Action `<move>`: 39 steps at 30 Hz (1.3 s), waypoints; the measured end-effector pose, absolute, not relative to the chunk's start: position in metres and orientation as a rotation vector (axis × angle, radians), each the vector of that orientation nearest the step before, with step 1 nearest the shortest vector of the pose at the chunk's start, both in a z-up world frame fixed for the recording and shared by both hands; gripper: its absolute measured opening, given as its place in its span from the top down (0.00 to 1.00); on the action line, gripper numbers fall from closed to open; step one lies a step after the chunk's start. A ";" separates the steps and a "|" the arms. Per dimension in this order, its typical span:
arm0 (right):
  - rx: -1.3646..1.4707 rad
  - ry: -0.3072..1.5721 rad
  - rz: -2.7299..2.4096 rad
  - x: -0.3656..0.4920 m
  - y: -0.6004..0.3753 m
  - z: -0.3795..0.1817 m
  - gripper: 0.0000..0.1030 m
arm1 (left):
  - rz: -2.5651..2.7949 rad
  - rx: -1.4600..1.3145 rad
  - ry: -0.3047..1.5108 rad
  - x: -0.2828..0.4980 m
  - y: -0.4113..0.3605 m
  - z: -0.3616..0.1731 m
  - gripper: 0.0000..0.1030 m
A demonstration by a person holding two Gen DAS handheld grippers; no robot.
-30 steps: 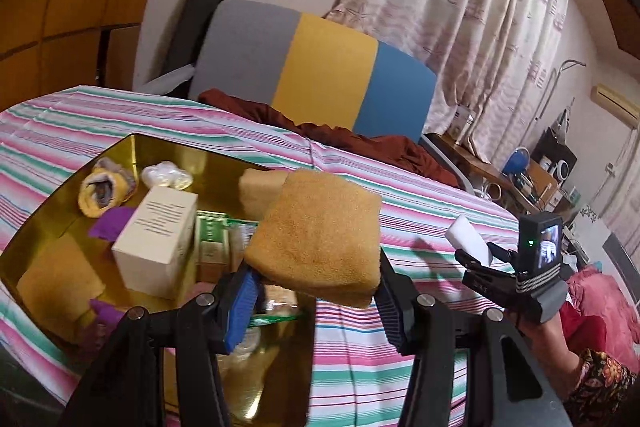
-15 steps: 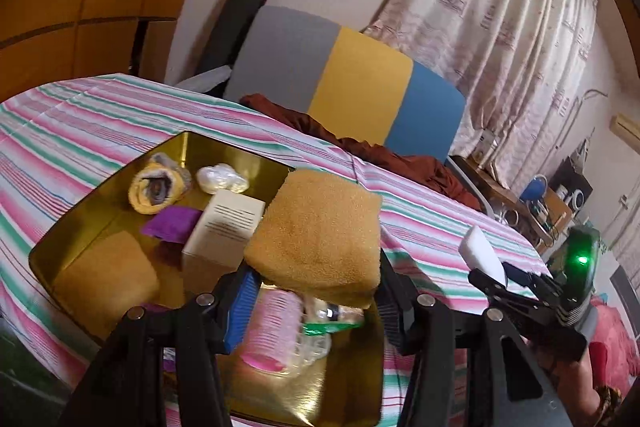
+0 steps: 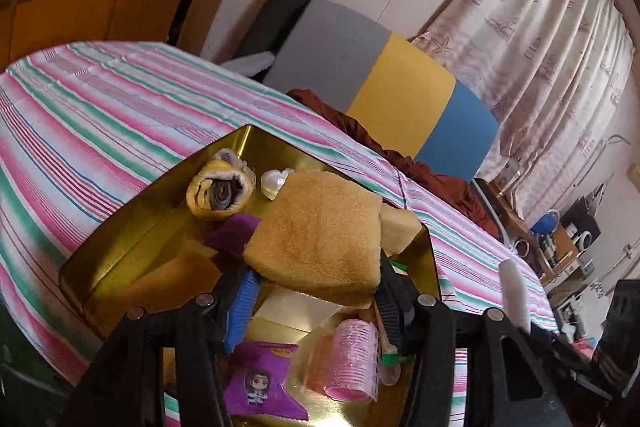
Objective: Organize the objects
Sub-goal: 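Release the yellow sponge from the left gripper while the right gripper releases the white sponge into the tray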
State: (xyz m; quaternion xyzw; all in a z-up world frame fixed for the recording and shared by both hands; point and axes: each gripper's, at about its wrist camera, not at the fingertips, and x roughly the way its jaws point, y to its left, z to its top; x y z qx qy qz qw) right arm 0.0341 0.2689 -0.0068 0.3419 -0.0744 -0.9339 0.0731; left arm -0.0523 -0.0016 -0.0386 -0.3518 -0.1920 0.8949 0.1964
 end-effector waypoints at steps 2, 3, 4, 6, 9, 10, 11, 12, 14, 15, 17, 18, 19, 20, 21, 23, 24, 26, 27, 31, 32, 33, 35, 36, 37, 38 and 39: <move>1.026 -0.208 -2.756 0.033 0.252 -0.007 0.33 | 2.503 -0.991 -0.554 -0.059 -0.006 -0.039 0.47; 1.032 -0.189 -2.736 0.033 0.243 -0.009 0.33 | 2.503 -0.995 -0.559 -0.063 -0.008 -0.039 0.47; 1.035 -0.180 -2.718 0.032 0.236 -0.009 0.32 | 2.507 -0.992 -0.572 -0.066 -0.011 -0.038 0.47; 1.052 -0.193 -2.658 0.030 0.222 -0.012 0.32 | 2.500 -0.999 -0.593 -0.072 -0.016 -0.039 0.47; 1.086 -0.223 -2.583 0.024 0.205 -0.017 0.32 | 2.489 -1.036 -0.614 -0.077 -0.020 -0.045 0.46; 1.097 -0.226 -2.565 0.022 0.200 -0.019 0.32 | 2.484 -1.058 -0.618 -0.079 -0.020 -0.048 0.46; 1.116 -0.226 -2.545 0.019 0.192 -0.022 0.32 | 2.481 -1.092 -0.622 -0.081 -0.021 -0.050 0.45; 1.131 -0.231 -2.528 0.017 0.188 -0.026 0.32 | 2.485 -1.121 -0.635 -0.083 -0.023 -0.052 0.43; 1.155 -0.268 -2.483 0.013 0.179 -0.031 0.32 | 2.482 -1.151 -0.685 -0.085 -0.029 -0.053 0.40; 1.160 -0.295 -2.463 0.011 0.174 -0.034 0.32 | 2.468 -1.161 -0.717 -0.086 -0.032 -0.052 0.35; 1.154 -0.342 -2.452 0.007 0.170 -0.036 0.32 | 2.439 -1.168 -0.780 -0.087 -0.041 -0.051 0.25; 1.147 -0.367 -2.456 0.004 0.170 -0.036 0.32 | 2.432 -1.167 -0.798 -0.088 -0.043 -0.049 0.21; 1.143 -0.387 -2.459 0.003 0.171 -0.036 0.32 | 2.426 -1.162 -0.815 -0.088 -0.046 -0.048 0.21; 1.140 -0.406 -2.461 0.000 0.172 -0.035 0.32 | 2.423 -1.160 -0.824 -0.088 -0.047 -0.046 0.21; 1.139 -0.425 -2.468 -0.004 0.175 -0.035 0.32 | 2.435 -1.160 -0.826 -0.087 -0.048 -0.044 0.21; 1.131 -0.455 -2.503 -0.015 0.184 -0.031 0.32 | 2.481 -1.151 -0.824 -0.083 -0.050 -0.038 0.21; 1.130 -0.463 -2.516 -0.018 0.189 -0.028 0.32 | 2.515 -1.147 -0.807 -0.081 -0.049 -0.034 0.21; 1.134 -0.462 -2.559 -0.034 0.198 -0.023 0.32 | 2.570 -1.138 -0.753 -0.077 -0.046 -0.025 0.21; 1.139 -0.453 -2.573 -0.042 0.201 -0.021 0.32 | 2.594 -1.122 -0.707 -0.077 -0.044 -0.020 0.21; 1.215 -0.376 -2.580 -0.087 0.205 -0.020 0.30 | 2.652 -1.097 -0.516 -0.069 -0.027 -0.003 0.21; 1.245 -0.360 -2.567 -0.099 0.205 -0.023 0.30 | 2.646 -1.090 -0.503 -0.067 -0.025 -0.001 0.22; 1.277 -0.343 -2.556 -0.113 0.205 -0.026 0.30 | 2.630 -1.083 -0.495 -0.064 -0.022 0.001 0.22; 1.324 -0.322 -2.540 -0.131 0.203 -0.032 0.28 | 2.621 -1.090 -0.493 -0.060 -0.021 0.001 0.22; 1.336 -0.319 -2.531 -0.141 0.203 -0.036 0.27 | 2.635 -1.107 -0.488 -0.057 -0.021 0.000 0.22; 1.339 -0.317 -2.528 -0.146 0.203 -0.038 0.26 | 2.647 -1.125 -0.478 -0.054 -0.022 -0.001 0.22; 1.342 -0.314 -2.529 -0.150 0.202 -0.039 0.24 | 2.661 -1.153 -0.460 -0.052 -0.023 -0.003 0.22; 1.345 -0.312 -2.540 -0.154 0.203 -0.041 0.18 | 2.674 -1.174 -0.441 -0.051 -0.023 -0.005 0.22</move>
